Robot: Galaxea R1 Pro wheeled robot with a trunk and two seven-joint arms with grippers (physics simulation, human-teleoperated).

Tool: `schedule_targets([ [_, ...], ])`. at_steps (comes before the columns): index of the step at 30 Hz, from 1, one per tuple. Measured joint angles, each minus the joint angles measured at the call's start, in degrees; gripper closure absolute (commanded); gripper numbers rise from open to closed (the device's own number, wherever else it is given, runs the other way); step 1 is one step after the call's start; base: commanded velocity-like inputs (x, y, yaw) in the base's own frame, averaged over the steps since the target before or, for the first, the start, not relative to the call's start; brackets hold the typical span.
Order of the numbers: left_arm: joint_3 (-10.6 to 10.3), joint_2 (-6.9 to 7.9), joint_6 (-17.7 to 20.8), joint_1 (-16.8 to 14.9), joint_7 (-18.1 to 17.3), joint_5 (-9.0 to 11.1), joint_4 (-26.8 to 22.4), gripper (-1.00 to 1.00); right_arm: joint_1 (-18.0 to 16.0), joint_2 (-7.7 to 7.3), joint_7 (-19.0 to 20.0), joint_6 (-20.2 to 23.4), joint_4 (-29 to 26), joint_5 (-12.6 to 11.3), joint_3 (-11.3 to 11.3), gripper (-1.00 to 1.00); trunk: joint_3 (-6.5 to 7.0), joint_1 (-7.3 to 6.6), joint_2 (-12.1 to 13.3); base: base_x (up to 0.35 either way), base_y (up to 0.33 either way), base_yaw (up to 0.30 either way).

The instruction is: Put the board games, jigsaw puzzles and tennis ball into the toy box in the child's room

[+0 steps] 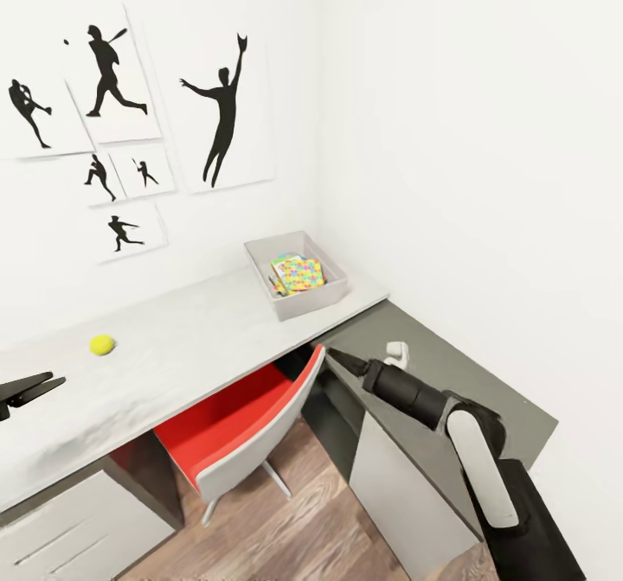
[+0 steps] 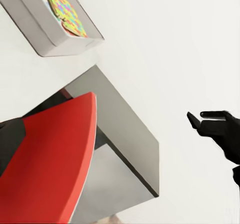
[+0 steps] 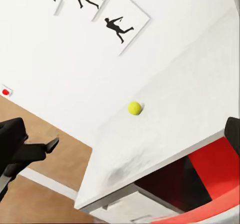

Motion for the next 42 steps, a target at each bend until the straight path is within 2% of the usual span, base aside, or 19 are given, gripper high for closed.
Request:
schedule_targets([
  [2,-0.01,-0.01,0.00,-0.02,0.00,-0.02,-0.01,-1.00,-1.96,0.52,-3.48,1.83,-0.02,-0.17,0.16,-1.00,0.00,0.00,0.00,0.000,0.152,0.272],
  [4,0.01,0.02,-0.01,-0.02,-0.01,-0.02,-0.01,-1.00,-5.15,1.78,-8.32,4.58,-0.03,-0.45,0.27,-1.00,0.00,0.00,0.00,0.000,0.219,0.276],
  [8,0.01,0.00,0.01,-0.02,-0.01,-0.01,-0.01,-1.00,-7.70,3.22,-11.13,6.90,0.08,-0.53,0.32,-1.00,0.00,0.00,0.00,0.000,0.179,0.277],
  [14,0.00,0.01,-0.04,-0.01,0.00,-0.03,0.00,-1.00,-8.92,4.16,-12.42,8.28,0.26,-0.55,0.35,-1.00,0.00,0.00,0.00,0.000,0.052,0.278],
  [29,0.00,-0.01,-0.05,-0.01,0.00,-0.04,0.00,-1.00,-10.33,4.36,-13.09,8.59,0.51,-0.55,0.65,-1.00,0.00,0.00,0.00,0.000,0.149,0.279],
  [37,0.05,0.04,-0.05,-0.01,0.00,-0.08,0.01,-1.00,-12.82,4.55,-17.29,9.69,1.23,-0.76,0.86,-1.00,-0.05,0.00,0.00,0.000,0.019,0.279],
  [42,0.08,0.06,-0.05,-0.01,0.00,-0.08,0.01,-1.00,-14.68,5.76,-19.44,10.85,3.02,-0.90,2.15,-1.00,-0.14,0.00,0.00,0.000,0.003,0.279],
])
